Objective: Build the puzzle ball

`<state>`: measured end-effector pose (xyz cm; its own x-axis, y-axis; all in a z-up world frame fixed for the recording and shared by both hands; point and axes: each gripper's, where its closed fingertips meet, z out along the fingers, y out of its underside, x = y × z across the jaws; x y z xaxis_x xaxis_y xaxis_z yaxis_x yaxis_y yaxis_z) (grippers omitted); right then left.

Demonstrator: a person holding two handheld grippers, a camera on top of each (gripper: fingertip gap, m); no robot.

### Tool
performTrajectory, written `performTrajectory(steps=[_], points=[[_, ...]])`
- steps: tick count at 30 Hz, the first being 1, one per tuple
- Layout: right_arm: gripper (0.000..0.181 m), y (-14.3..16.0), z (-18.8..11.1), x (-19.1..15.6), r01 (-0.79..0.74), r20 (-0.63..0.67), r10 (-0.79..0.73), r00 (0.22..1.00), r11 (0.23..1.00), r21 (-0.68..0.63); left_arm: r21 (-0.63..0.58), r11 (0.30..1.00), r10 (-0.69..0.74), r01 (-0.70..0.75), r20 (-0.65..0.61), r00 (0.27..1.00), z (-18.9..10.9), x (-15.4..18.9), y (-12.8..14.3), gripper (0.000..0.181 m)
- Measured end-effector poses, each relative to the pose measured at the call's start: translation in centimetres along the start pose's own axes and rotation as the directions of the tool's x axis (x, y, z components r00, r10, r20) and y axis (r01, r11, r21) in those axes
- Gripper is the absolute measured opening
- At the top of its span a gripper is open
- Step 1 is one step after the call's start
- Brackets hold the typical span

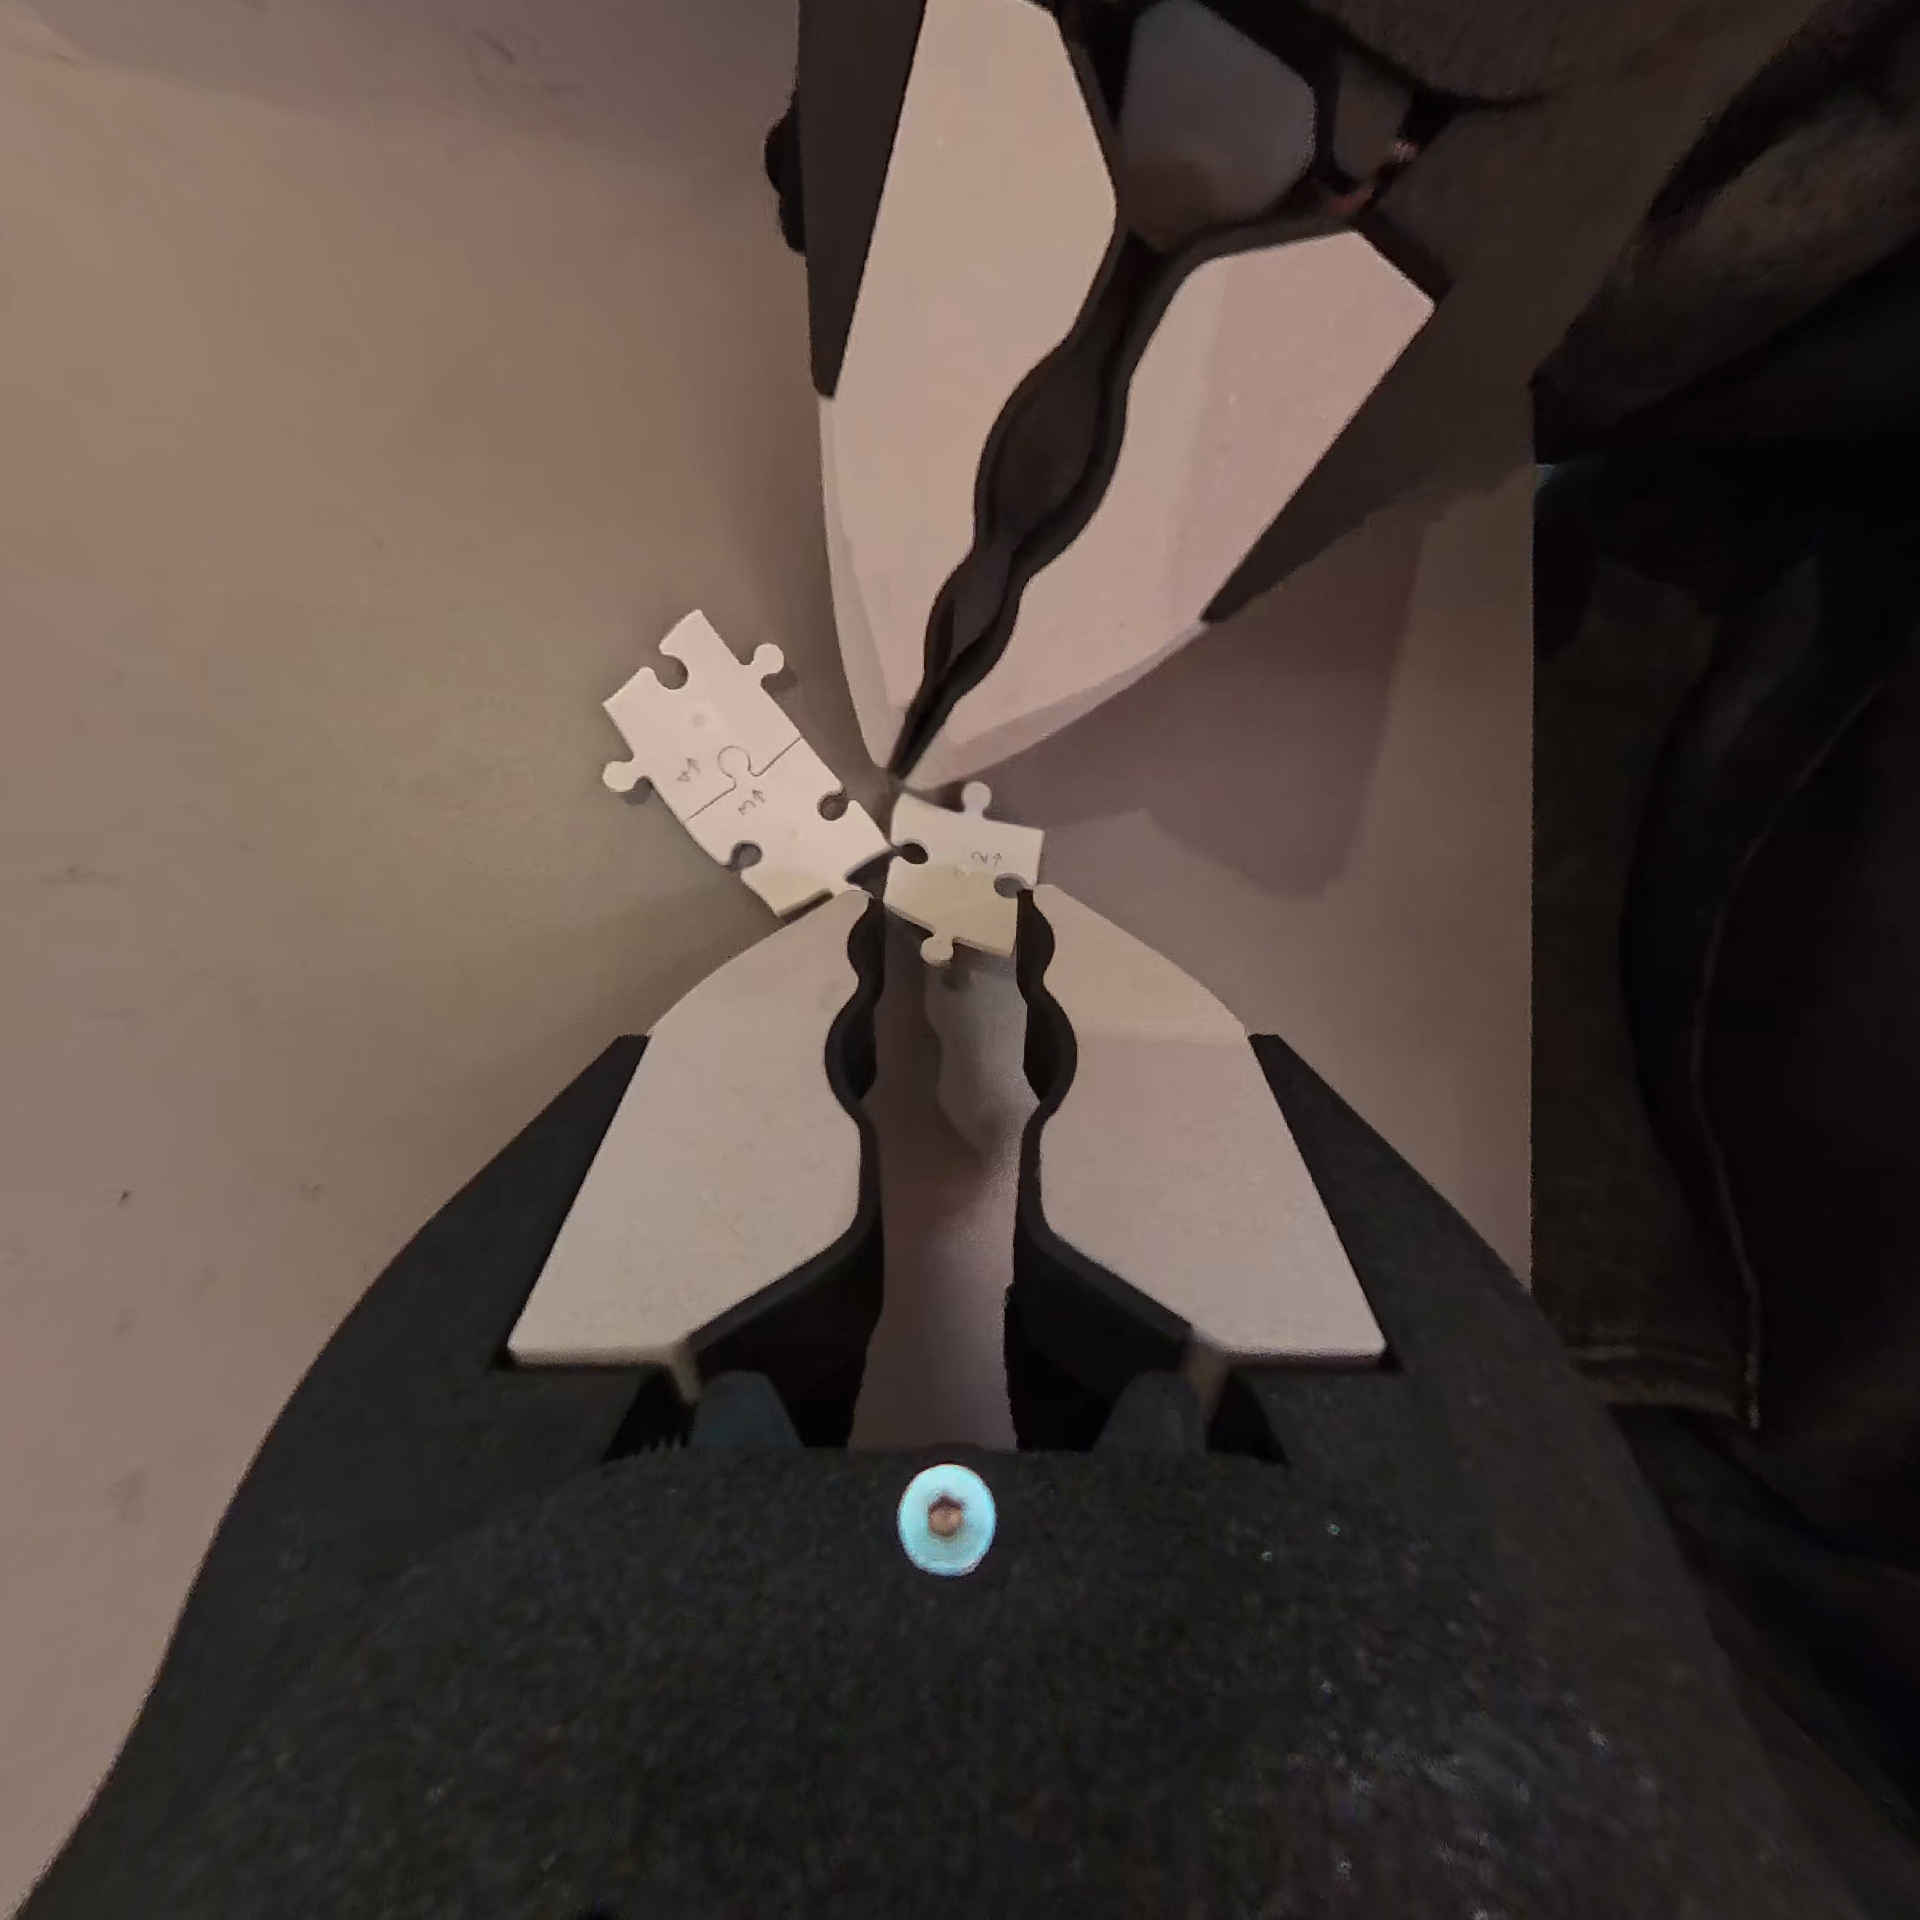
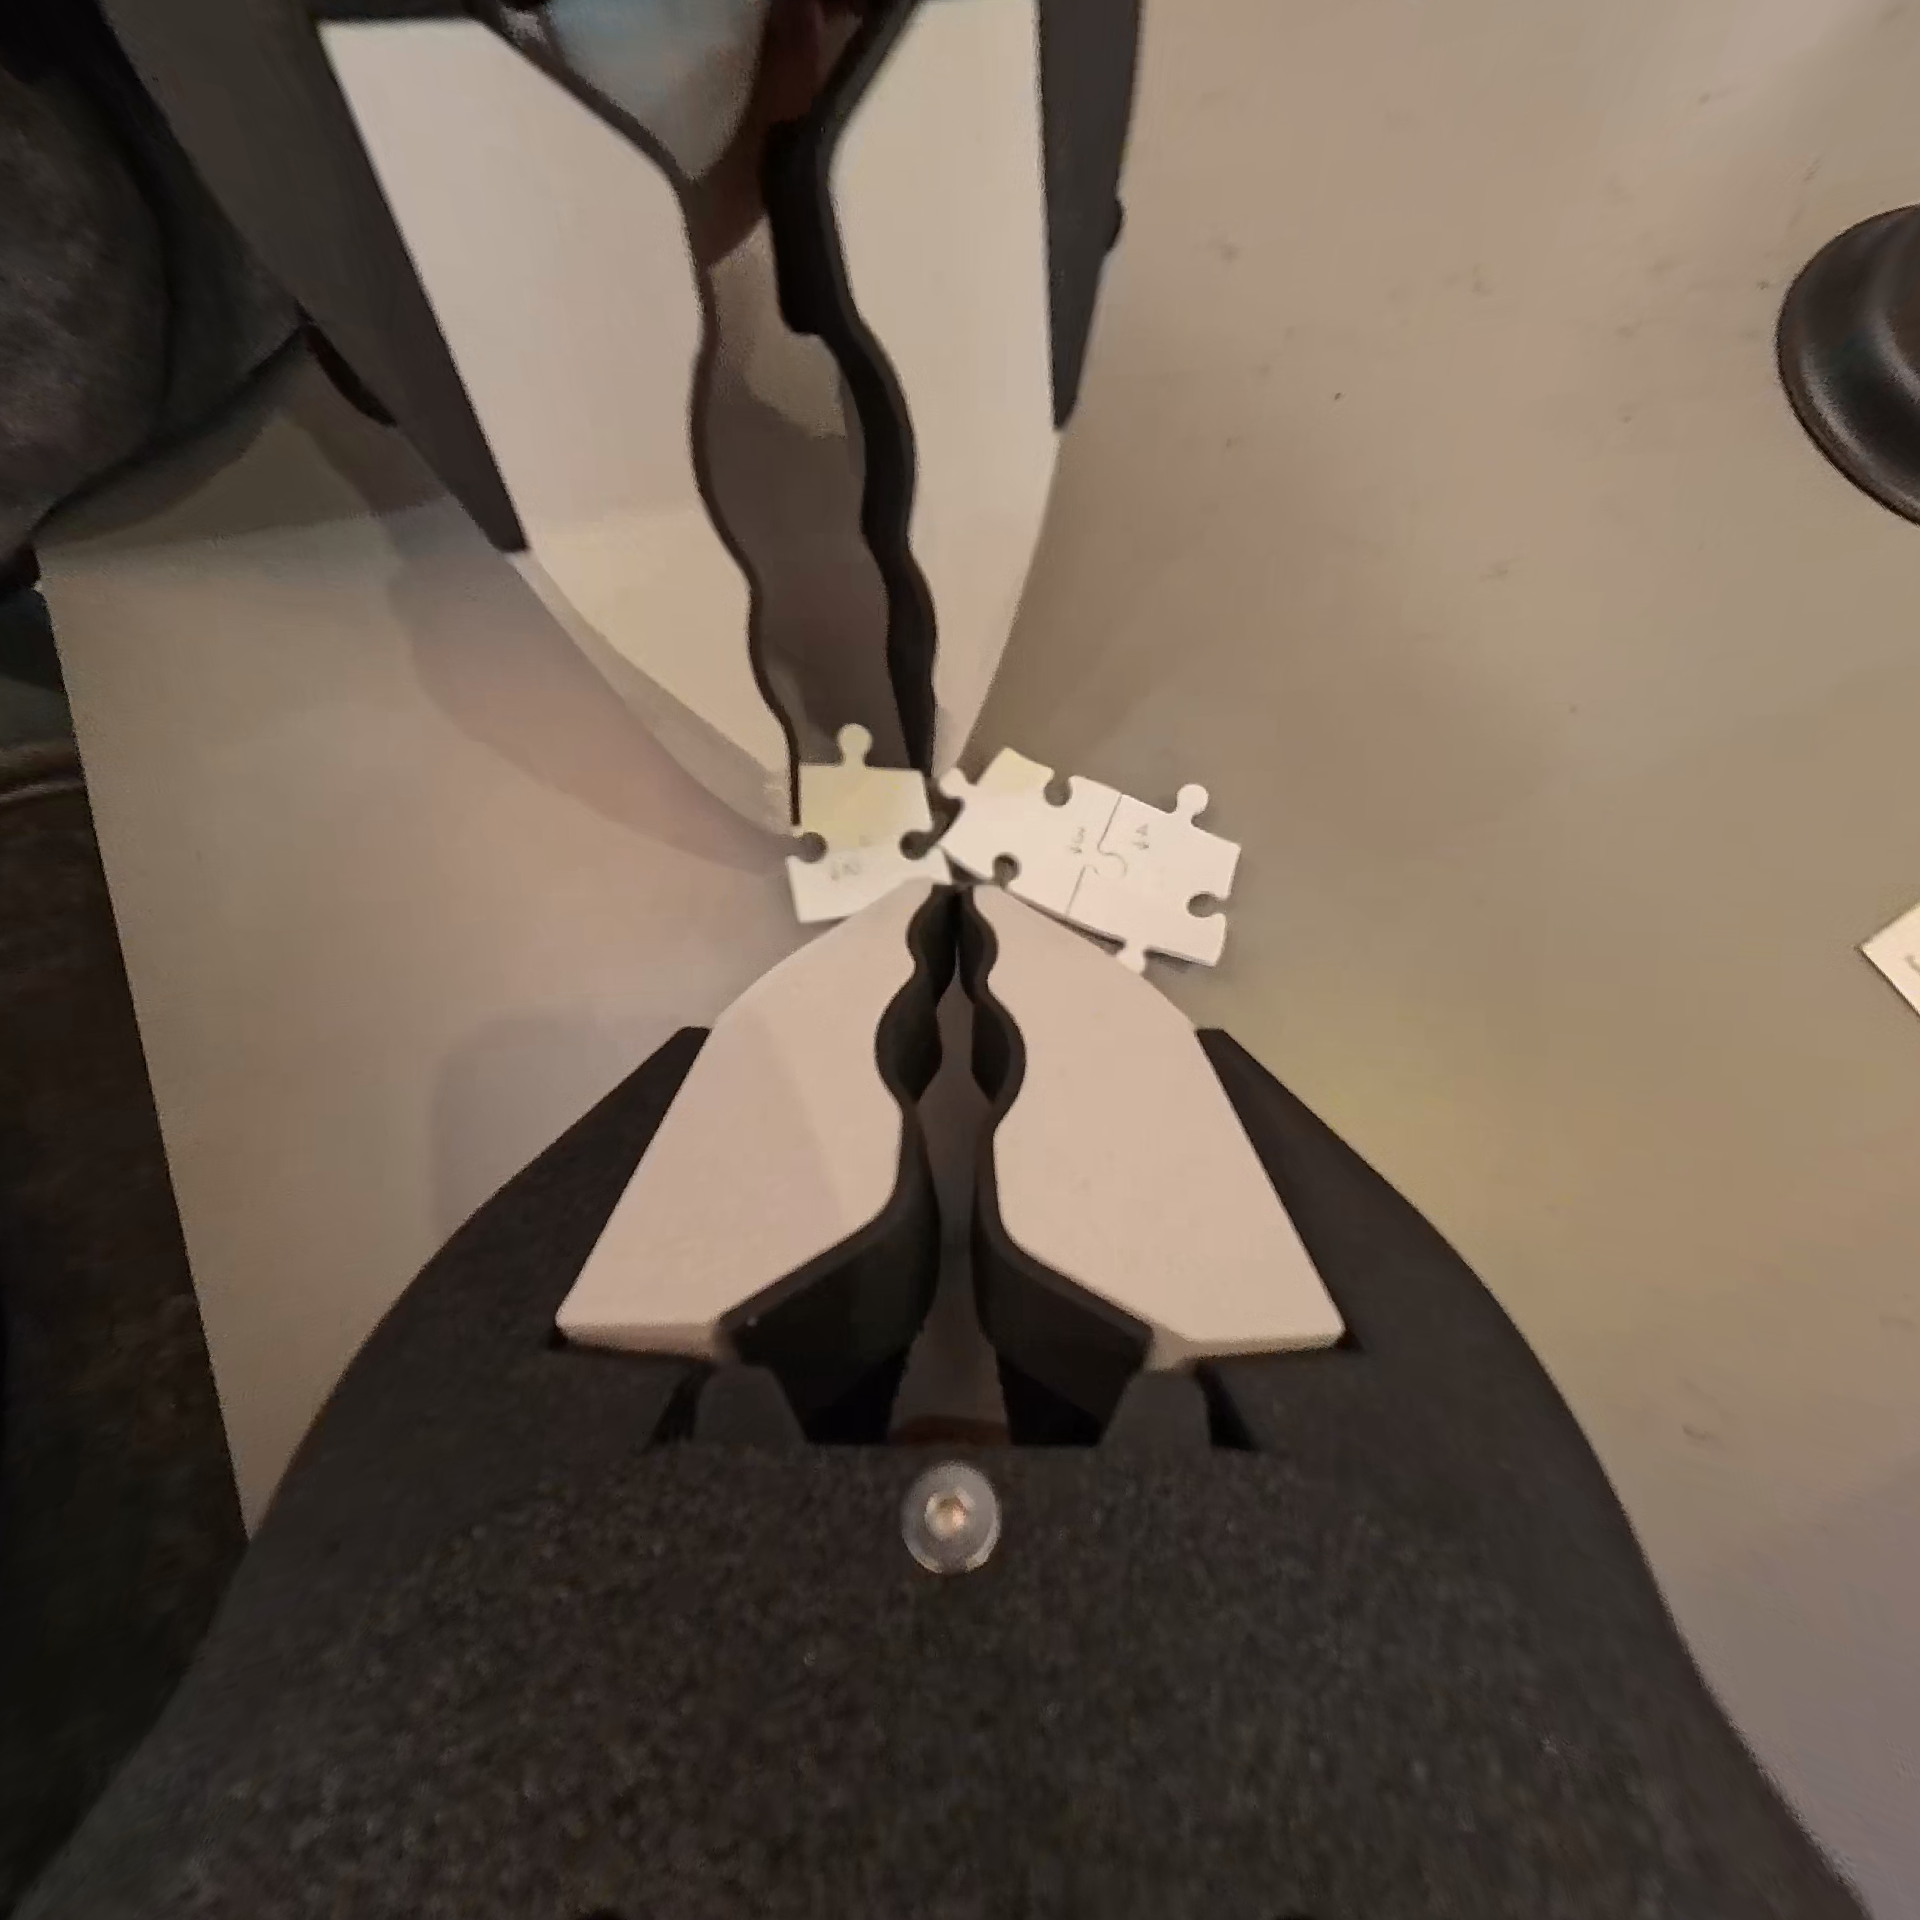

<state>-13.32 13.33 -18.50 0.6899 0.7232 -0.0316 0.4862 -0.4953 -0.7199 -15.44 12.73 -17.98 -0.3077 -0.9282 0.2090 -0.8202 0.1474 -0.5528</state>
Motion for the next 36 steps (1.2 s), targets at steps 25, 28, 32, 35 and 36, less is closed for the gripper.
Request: performTrajectory(steps=[25,28,32,35,36], points=[[0.0,0.1,-0.6,0.8,-0.023,-0.017,0.023,1.0,1.0,0.009,0.049,0.999,-0.003,0.005,-0.033,0.999,-2.6,-2.0,1.4,0.011],[0.0,-0.2,-0.8,1.1,-0.03,-0.028,0.031,0.999,0.999,0.023,0.074,0.996,-0.057,0.05,0.086,0.995,-2.7,-4.1,1.5,0.032],[0.0,-0.3,-1.0,1.1,-0.032,-0.026,0.033,0.999,0.999,0.031,0.082,0.994,-0.079,0.066,0.162,0.984,-1.9,-5.5,1.3,0.051],[0.0,0.0,-1.1,1.1,-0.035,-0.03,0.036,0.999,0.999,0.029,0.08,0.997,-0.037,0.019,0.233,0.972,-1.4,-6.3,0.8,0.056],[0.0,0.1,-1.2,1.1,-0.037,-0.031,0.038,0.999,0.999,0.033,0.072,0.997,-0.018,0.0,0.246,0.969,-1.3,-6.4,0.8,0.057]])
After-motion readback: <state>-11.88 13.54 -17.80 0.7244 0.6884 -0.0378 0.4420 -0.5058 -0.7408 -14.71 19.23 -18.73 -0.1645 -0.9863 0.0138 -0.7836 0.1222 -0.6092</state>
